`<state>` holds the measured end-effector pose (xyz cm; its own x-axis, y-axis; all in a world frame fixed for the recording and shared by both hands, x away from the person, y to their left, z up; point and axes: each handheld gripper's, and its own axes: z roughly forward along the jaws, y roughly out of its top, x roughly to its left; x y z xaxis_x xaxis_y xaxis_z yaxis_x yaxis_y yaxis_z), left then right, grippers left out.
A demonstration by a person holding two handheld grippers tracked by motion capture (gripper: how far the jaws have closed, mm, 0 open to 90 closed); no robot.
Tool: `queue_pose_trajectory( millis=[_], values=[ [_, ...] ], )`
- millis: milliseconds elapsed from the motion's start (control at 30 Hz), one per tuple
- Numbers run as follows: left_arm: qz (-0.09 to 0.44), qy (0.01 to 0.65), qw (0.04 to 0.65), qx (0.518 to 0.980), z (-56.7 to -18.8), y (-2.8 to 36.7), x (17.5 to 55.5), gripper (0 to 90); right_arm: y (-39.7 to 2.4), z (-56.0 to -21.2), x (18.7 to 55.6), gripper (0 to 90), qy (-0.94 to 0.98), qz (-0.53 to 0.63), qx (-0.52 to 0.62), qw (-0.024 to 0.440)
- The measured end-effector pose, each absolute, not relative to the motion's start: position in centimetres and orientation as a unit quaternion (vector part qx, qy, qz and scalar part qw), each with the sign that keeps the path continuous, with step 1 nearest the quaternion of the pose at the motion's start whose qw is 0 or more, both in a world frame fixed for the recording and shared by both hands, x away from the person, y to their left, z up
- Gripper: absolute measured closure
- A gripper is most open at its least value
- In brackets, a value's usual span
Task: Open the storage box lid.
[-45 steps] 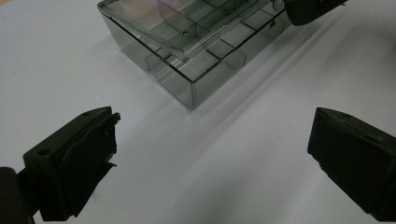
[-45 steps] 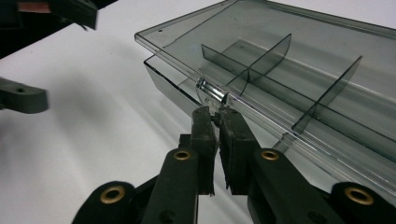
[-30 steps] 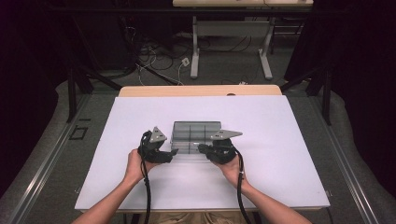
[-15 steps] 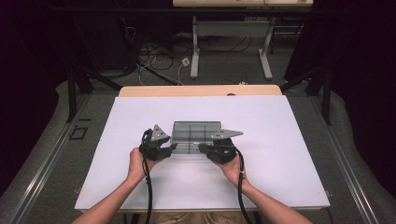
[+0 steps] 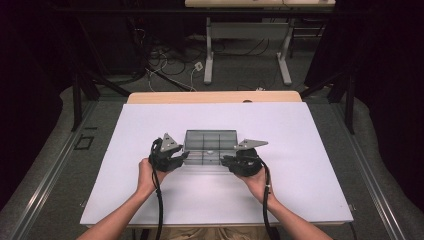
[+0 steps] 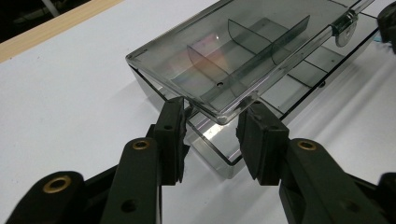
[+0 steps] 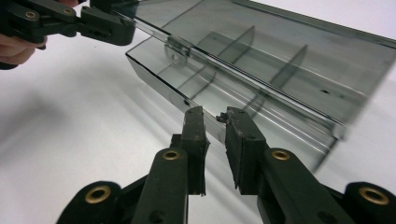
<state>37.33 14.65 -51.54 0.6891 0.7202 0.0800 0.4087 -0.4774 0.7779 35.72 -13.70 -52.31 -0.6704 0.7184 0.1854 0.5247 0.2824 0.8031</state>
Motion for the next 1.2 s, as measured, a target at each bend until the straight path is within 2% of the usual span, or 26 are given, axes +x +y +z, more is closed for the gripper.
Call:
queue_pose_trajectory(
  millis=[367,533,667,1200],
  values=[
    [0.212,0.332,0.387,0.833,-51.4,14.7,37.4,62.5,-15.9,-51.4,36.0,70.8,0.792,0.422,0.419,0.137],
    [0.211,0.332,0.390,0.833,-51.4,14.7,37.6,62.6,-16.6,-51.3,36.7,63.9,0.789,0.409,0.427,0.164],
    [0.213,0.331,0.390,0.832,-51.3,14.7,37.7,62.6,-16.6,-51.0,37.1,63.5,0.790,0.405,0.423,0.179],
    [0.224,0.327,0.391,0.831,-51.0,14.6,38.0,63.3,-16.2,-50.5,37.6,66.2,0.790,0.408,0.418,0.185]
  ],
)
